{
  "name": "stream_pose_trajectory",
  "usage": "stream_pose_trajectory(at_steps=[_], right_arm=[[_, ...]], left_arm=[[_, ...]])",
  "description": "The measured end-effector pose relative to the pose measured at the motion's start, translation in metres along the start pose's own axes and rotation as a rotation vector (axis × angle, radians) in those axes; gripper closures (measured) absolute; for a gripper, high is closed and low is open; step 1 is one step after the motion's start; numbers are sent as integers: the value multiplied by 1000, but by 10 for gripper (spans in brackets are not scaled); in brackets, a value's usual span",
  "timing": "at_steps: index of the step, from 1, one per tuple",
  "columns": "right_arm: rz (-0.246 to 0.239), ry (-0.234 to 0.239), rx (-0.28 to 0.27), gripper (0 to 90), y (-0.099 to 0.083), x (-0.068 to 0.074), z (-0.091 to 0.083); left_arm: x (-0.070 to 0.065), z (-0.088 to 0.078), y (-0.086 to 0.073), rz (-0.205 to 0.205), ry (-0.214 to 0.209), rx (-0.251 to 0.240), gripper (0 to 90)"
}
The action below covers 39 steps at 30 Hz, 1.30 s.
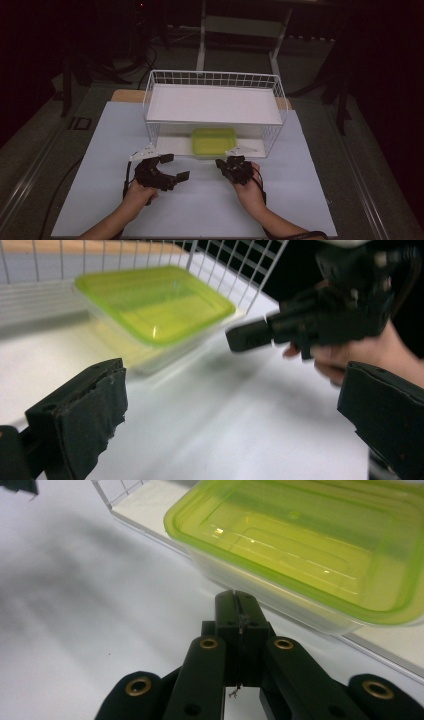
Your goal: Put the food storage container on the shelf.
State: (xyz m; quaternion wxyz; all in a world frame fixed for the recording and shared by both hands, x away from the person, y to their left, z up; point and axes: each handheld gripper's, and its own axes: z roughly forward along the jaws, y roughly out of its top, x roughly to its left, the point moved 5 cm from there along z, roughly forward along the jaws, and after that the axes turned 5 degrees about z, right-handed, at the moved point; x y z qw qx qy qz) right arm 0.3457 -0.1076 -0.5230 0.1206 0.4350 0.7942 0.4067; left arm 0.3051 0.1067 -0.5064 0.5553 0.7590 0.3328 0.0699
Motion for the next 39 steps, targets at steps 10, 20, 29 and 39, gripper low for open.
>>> stream_pose_trajectory(at_steps=[10, 20, 29, 39], right_arm=[[0, -42, 16, 899, 0, -8, 23], [40, -50, 20, 899, 6, -15, 43], [51, -85, 4, 899, 17, -23, 55], [59, -130, -7, 898, 27, -39, 67]], left_arm=[[13, -1, -20, -15, 82, -7, 3], [15, 1, -24, 45, 128, -3, 3], [11, 3, -25, 51, 108, -15, 3], [12, 5, -28, 61, 106, -5, 3]])
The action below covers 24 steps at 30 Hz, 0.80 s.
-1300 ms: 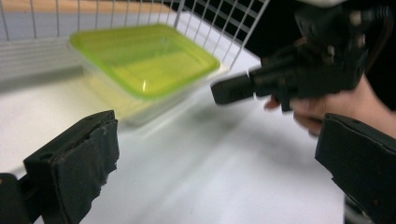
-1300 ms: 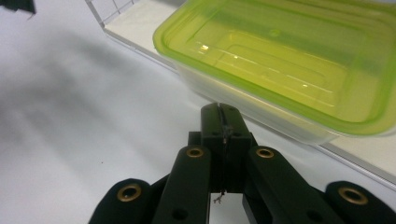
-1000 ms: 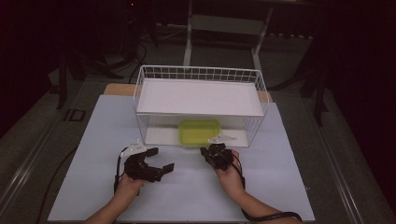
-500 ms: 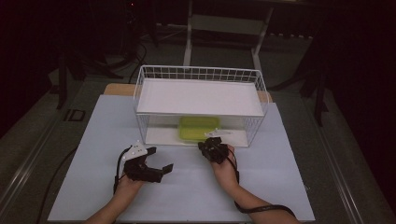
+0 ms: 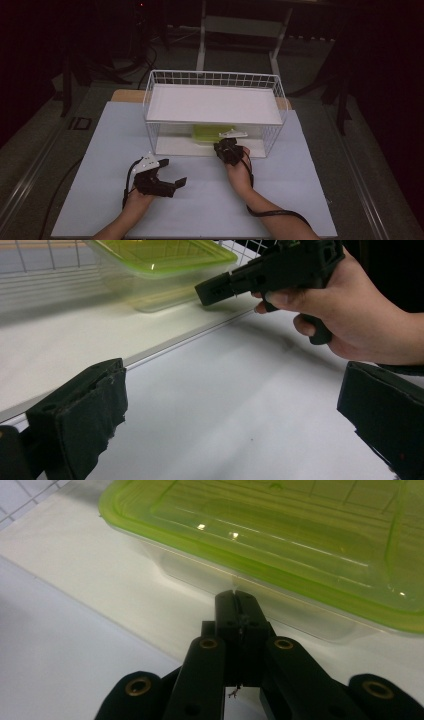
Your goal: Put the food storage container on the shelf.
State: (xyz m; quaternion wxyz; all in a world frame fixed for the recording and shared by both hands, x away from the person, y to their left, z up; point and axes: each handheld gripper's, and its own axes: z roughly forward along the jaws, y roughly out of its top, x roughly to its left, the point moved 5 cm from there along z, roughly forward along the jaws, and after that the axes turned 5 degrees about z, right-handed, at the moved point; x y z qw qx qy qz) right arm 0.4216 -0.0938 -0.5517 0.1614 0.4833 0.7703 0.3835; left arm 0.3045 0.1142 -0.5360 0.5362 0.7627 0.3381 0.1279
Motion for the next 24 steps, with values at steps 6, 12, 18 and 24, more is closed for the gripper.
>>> stream_pose_trajectory(at_steps=[6, 12, 18, 24], right_arm=[[19, -2, -6, 898, 4, -4, 4], [31, 2, 2, 898, 4, -4, 9], [48, -3, 11, 895, 4, -4, 12], [48, 17, 14, 876, 5, -2, 8]], left_arm=[[1, 1, -2, 3, -1, 8, 3], [2, 0, -2, -6, -7, 1, 3], [2, 0, -3, -3, -4, 7, 3], [1, 0, -2, 0, -6, 7, 3]])
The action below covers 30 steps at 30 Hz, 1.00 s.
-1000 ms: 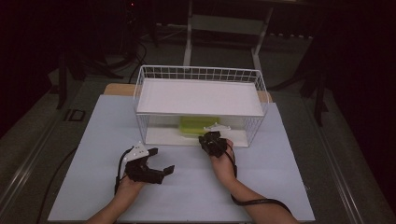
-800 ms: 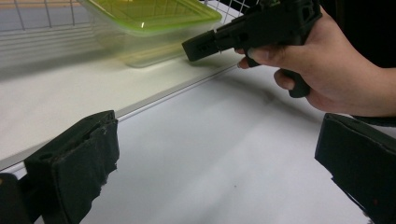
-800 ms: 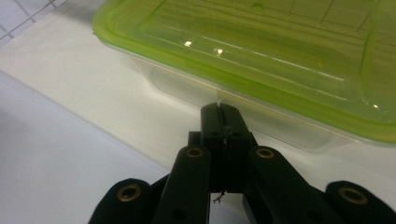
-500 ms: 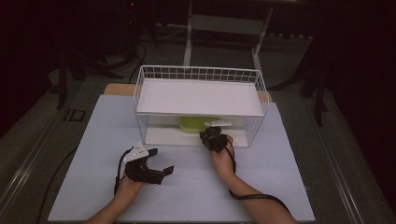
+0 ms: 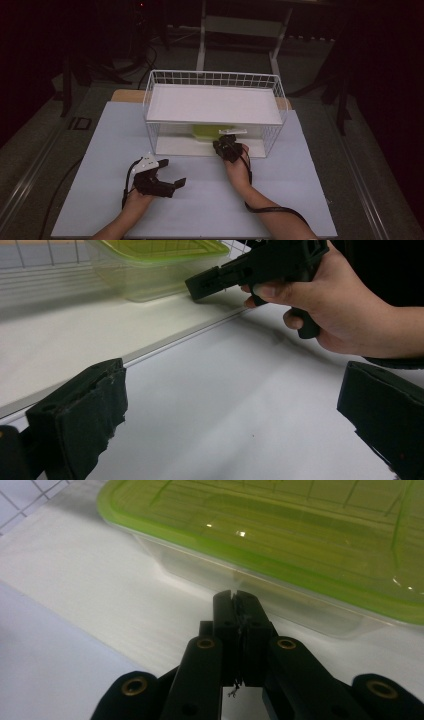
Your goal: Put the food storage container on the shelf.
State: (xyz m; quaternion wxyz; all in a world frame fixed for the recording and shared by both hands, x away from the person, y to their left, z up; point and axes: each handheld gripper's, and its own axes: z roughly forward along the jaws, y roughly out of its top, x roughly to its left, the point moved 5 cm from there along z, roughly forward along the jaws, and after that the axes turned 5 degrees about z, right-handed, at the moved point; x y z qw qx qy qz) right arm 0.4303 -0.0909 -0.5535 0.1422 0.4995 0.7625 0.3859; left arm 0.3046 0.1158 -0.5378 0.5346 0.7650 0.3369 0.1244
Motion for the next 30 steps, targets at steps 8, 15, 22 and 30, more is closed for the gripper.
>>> stream_pose_trajectory(at_steps=[8, 15, 22, 30], right_arm=[[-38, 28, -16, 856, -3, 8, -12], [-66, 40, -29, 821, -8, 16, -24], [-70, 55, -58, 713, -8, 18, -37], [-64, 111, -99, 404, -12, 19, -61]], left_arm=[[-4, 1, 2, -7, -33, 7, 3], [-7, 3, 1, 9, -27, 7, 3], [-5, 1, 2, -2, -23, -2, 3], [-7, 0, 9, -13, -57, -17, 3]])
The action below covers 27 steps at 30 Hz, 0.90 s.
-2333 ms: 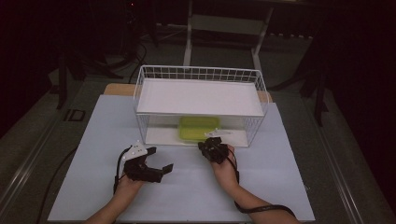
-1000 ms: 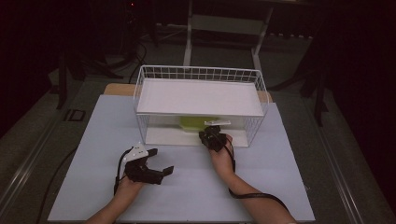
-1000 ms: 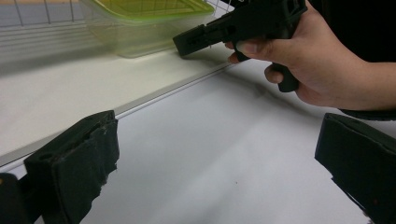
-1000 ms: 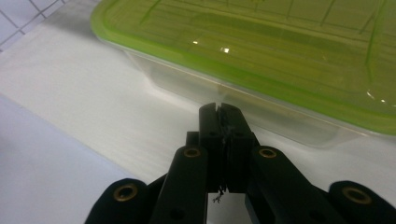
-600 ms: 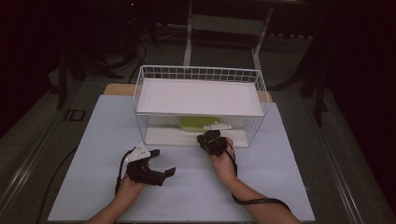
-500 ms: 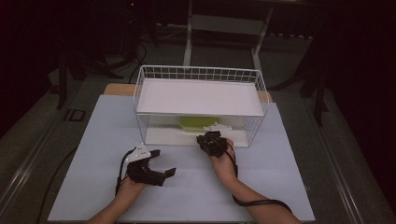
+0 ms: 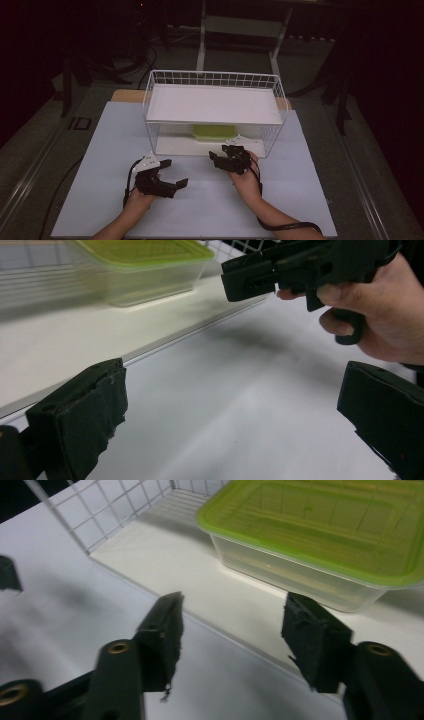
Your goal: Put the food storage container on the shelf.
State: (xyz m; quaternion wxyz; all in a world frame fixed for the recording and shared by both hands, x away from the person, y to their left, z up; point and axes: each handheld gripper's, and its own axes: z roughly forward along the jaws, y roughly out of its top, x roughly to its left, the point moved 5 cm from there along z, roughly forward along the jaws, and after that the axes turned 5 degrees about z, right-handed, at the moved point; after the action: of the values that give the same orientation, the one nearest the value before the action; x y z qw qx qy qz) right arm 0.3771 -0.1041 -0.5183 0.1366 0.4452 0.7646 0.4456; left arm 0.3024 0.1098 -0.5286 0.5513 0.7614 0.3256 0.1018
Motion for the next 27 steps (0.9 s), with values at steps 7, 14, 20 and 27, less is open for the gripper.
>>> stream_pose_trajectory(at_steps=[7, 14, 20, 27], right_arm=[[-15, 49, 3, 259, -4, 7, -17], [-2, 129, 41, 178, -13, 11, -28], [-16, 151, 36, 223, -19, 13, -41], [-37, 175, 35, 223, -26, 15, -54]], left_arm=[[-6, -1, 10, 33, -21, -12, 3], [-13, -5, 19, 67, -61, -4, 3], [-16, -13, 18, 50, -85, -4, 3], [-21, -24, 18, 54, -98, -10, 3]])
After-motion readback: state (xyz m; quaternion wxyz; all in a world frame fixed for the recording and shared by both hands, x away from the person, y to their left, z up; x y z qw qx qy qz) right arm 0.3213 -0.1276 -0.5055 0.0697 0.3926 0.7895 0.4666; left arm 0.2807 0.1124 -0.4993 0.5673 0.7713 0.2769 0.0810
